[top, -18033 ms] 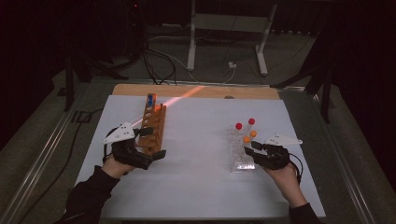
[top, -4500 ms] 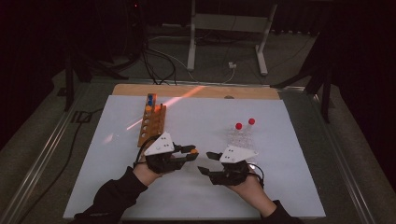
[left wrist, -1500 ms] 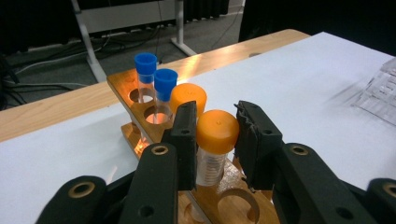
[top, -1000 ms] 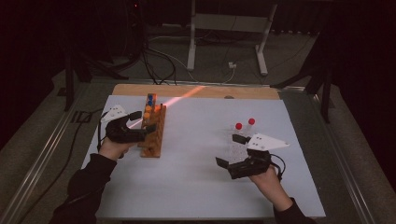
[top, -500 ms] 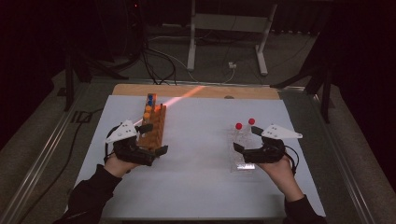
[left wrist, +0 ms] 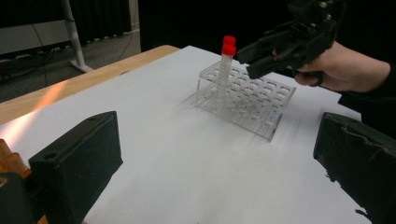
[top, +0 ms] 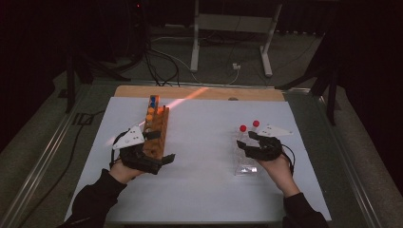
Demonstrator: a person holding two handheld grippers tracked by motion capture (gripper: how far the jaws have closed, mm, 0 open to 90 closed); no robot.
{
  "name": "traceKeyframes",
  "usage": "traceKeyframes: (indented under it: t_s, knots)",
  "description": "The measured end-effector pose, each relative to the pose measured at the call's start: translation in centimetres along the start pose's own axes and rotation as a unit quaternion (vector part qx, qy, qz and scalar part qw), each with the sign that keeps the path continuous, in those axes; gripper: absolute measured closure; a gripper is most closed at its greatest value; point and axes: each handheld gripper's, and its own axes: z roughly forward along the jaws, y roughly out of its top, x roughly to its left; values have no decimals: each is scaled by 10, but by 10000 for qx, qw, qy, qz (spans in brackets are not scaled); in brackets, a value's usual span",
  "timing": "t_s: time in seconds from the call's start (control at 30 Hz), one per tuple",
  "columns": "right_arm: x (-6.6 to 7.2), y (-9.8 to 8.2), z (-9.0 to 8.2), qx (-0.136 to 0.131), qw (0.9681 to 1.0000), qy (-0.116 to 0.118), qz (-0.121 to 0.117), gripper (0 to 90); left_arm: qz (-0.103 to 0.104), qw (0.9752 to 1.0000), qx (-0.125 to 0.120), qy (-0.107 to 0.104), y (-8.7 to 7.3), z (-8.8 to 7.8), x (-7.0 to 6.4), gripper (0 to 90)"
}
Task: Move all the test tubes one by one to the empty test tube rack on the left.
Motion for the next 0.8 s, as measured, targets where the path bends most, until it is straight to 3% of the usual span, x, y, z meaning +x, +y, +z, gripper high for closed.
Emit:
traceKeyframes:
  t_s: [0.27,0.8]
  knots:
    - [-5,-1,12,202,9996,-212,56,569,27,10000,16,-58,0,0,-1,18]
    - [-8,2,28,358,9992,-191,57,741,-31,10000,16,-84,-1,0,1,18]
